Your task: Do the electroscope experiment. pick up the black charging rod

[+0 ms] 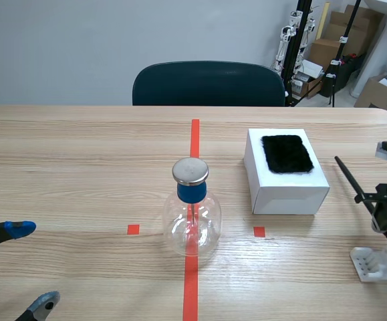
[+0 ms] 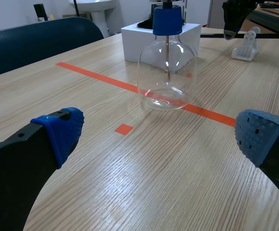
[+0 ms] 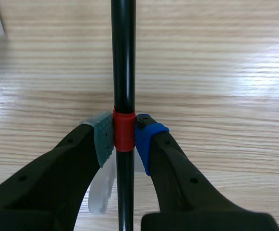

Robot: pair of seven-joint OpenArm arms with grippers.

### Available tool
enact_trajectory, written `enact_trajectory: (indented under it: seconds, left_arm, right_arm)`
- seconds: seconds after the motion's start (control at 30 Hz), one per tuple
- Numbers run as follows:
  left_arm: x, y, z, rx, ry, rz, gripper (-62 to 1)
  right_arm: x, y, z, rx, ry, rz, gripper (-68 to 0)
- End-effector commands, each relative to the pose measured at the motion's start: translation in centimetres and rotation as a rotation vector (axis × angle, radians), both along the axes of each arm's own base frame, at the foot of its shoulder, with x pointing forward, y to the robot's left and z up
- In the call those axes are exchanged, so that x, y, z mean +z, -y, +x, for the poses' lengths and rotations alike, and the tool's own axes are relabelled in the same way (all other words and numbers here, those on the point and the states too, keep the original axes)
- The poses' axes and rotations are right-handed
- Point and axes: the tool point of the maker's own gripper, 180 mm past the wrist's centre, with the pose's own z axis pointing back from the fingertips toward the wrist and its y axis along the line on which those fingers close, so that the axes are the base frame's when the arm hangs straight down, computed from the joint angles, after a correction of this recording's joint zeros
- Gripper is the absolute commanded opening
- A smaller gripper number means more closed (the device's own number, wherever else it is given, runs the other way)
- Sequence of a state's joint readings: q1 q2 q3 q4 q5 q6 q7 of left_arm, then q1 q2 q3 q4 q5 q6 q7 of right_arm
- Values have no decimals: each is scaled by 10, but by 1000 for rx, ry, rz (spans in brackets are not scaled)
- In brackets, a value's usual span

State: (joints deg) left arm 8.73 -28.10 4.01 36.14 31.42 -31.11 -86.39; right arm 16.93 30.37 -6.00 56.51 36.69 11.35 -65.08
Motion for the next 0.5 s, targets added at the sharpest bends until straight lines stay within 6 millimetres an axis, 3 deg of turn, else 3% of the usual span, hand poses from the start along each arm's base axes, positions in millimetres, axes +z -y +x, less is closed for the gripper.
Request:
enact_trajectory:
  seconds: [0.0, 0.23, 0.47]
  left_arm:
    - [15, -3, 3, 2, 53, -37, 14]
    - [15, -3, 3, 2, 53, -37, 14]
    - [15, -3, 3, 2, 53, -37, 14]
  right_arm:
    - [17, 12, 8, -2, 40, -28, -677]
    - [45, 18, -2, 36, 100, -98, -677]
    - [92, 25, -21, 75, 249, -250, -676]
